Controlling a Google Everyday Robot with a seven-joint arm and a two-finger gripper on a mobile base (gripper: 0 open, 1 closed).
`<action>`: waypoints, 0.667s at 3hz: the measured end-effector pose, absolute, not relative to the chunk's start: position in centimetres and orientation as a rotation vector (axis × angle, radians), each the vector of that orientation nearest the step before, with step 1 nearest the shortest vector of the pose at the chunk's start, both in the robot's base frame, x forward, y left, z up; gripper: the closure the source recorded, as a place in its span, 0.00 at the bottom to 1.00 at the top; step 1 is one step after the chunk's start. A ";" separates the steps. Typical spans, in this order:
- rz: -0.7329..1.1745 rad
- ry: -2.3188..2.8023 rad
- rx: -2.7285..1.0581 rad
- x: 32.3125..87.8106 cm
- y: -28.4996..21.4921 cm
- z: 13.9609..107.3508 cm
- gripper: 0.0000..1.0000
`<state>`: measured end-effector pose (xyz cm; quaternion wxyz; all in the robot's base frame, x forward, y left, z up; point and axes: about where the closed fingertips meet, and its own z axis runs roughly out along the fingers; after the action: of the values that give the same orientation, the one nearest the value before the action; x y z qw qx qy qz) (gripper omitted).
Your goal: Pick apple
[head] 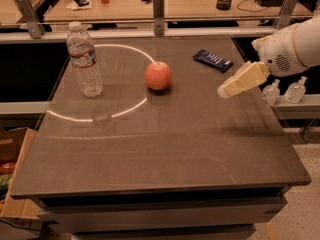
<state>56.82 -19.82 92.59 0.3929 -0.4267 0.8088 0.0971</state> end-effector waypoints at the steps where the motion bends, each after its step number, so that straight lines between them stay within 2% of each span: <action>1: 0.296 2.044 -1.130 59.7 -17.6 90.4 0.00; 2: 0.329 2.034 -1.172 61.8 -15.4 88.9 0.00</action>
Offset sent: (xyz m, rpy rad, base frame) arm 0.0773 0.0694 -0.0554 0.0207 0.0524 0.1401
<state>61.78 -15.43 88.87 0.3761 -0.4583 0.7949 0.1287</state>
